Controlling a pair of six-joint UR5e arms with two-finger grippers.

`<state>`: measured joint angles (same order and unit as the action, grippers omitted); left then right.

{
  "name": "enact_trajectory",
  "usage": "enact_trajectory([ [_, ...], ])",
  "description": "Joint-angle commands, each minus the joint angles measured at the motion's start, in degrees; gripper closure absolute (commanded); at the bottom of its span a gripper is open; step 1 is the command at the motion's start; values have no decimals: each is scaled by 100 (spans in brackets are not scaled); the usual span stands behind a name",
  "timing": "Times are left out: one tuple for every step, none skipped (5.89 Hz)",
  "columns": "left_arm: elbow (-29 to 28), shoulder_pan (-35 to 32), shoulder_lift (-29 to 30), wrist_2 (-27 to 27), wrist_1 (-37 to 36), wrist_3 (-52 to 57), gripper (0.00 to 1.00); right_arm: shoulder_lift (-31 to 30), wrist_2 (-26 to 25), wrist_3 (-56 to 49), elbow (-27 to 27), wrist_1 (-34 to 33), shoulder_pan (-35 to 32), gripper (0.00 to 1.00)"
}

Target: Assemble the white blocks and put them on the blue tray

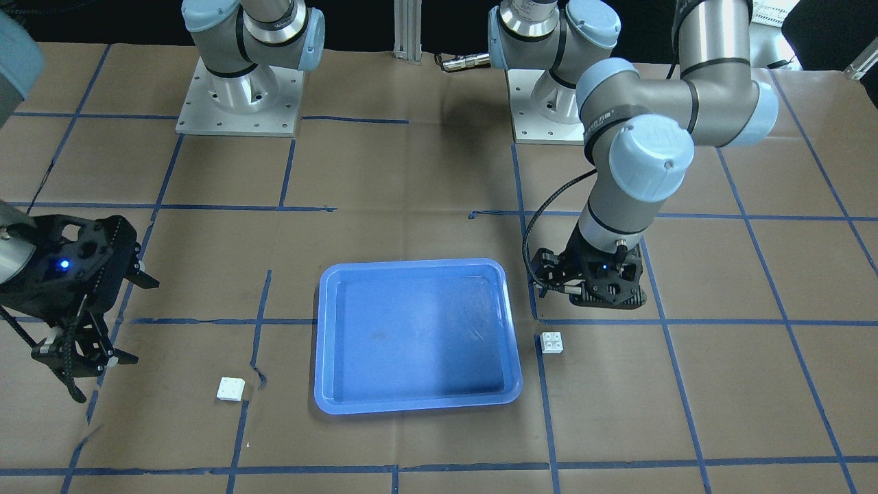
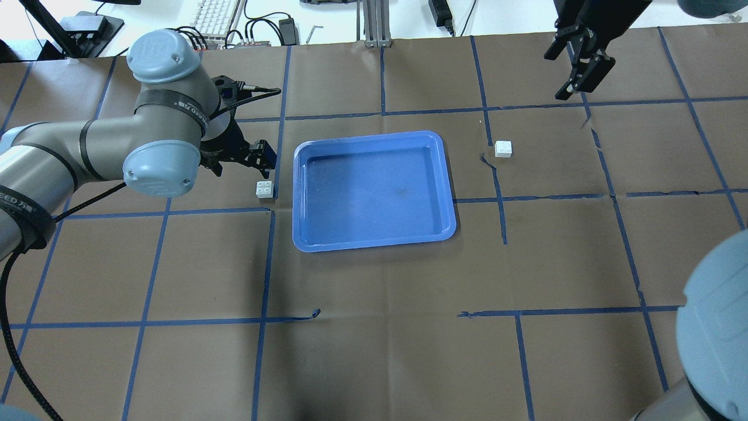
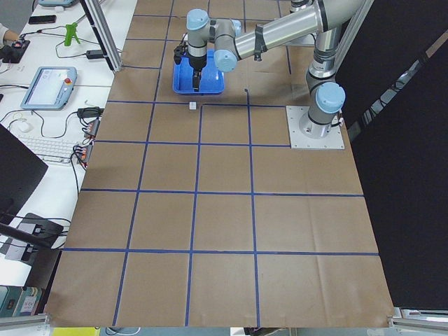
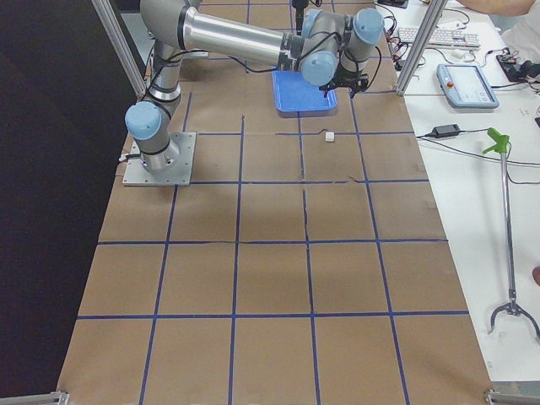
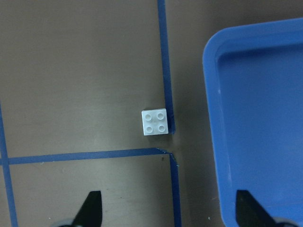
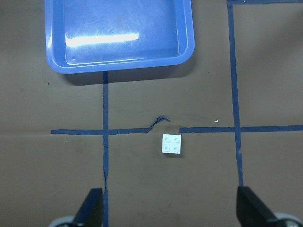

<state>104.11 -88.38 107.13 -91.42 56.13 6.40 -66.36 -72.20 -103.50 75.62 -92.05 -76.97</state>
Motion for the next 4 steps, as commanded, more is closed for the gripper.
enact_trajectory([
  [-40,13,553,-8,-418,19,0,193,817,-382,739,-284,392,0],
  [21,5,746,10,-489,28,0,342,1109,-382,1213,-1061,480,0],
  [57,5,801,27,-472,45,0,535,1364,-382,1540,-1626,533,0],
  [48,5,871,10,-489,45,0,711,1541,-399,1691,-1840,534,0],
])
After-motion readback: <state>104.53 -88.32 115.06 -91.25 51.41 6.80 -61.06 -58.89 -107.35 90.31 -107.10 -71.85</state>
